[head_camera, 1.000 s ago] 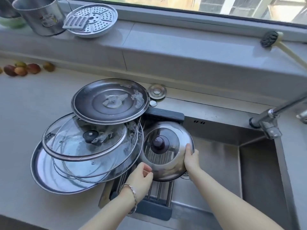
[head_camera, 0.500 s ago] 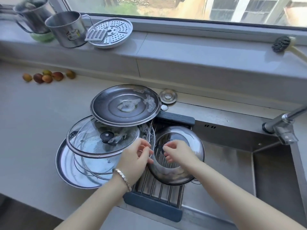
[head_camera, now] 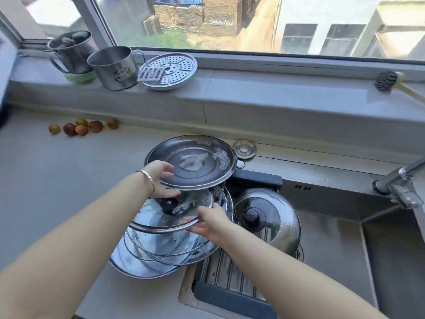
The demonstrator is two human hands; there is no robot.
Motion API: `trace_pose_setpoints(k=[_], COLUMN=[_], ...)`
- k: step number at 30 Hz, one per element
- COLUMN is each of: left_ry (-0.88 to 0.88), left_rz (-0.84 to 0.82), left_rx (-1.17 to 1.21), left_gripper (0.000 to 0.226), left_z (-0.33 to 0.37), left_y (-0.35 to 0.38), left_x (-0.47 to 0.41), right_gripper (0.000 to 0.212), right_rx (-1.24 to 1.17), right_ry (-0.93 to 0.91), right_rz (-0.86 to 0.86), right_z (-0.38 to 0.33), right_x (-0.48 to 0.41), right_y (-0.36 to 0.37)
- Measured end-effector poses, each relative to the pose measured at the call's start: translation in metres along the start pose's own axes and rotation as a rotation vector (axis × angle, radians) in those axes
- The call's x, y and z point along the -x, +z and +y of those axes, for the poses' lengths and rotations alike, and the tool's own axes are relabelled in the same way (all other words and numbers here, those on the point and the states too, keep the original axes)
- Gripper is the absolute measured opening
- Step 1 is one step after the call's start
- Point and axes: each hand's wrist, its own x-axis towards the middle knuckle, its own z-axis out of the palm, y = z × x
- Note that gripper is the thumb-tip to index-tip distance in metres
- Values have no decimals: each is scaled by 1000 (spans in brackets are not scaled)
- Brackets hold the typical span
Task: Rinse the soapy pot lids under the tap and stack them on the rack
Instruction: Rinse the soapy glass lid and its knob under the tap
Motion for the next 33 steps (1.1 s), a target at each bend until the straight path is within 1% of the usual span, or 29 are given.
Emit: trace_pose_setpoints(k=[2,3,8,9,11,12,16,18,21,22,25,26,27,28,29,30,31,32,33], left_ry=[-45,-53,-12,0,12,16,36,95,154,163,187,203,243,311,402,487,536,544,522], left_rz=[-2,2,43,37,23,19,27,31,79,91,142,174,217,283,359,429,445,383,269], left_rx=[30,34,62,74,119,153,287,306,250,217,153,132,96,28,-75,-210,-318,-375,-379], left_gripper=[51,56,63,63,64,65,65,61,50,44,12,8,13,27,45,59,67,70,70], left_z=[4,6,22,23,24,23,14,3,-15,-21,-32,-35,-38,-43,-49,-56,-64,-74,-85], left_y=[0,-2,-15,-15,-17,-19,-23,-23,-19,-18,-15,-14,-11,-9,-3,6,19,35,50], left_x=[0,0,-2,0,2,2,-2,-5,-9,-9,-12,-13,-13,-10,-4,6,19,33,45], right_gripper=[28,27,27,24,12,10,18,16,25,28,33,35,37,39,41,44,46,49,52], right_rx=[17,16,81,103,169,204,259,282,343,358,366,369,374,378,382,392,406,418,420], right_ry=[-38,-49,-87,-92,-93,-90,-88,-98,-147,-167,-226,-244,-261,-279,-299,-322,-346,-369,-388], right_rz=[1,-4,11,11,13,20,76,100,138,151,178,181,181,181,182,191,207,228,240], right_z=[0,-2,-18,-21,-27,-30,-38,-41,-46,-47,-48,-47,-47,-46,-45,-43,-42,-40,-39], right_x=[0,0,16,22,37,46,82,98,117,122,134,137,139,140,140,140,140,141,143], right_y=[0,-2,-20,-26,-41,-50,-92,-115,-145,-152,-166,-169,-171,-173,-175,-178,-180,-185,-188])
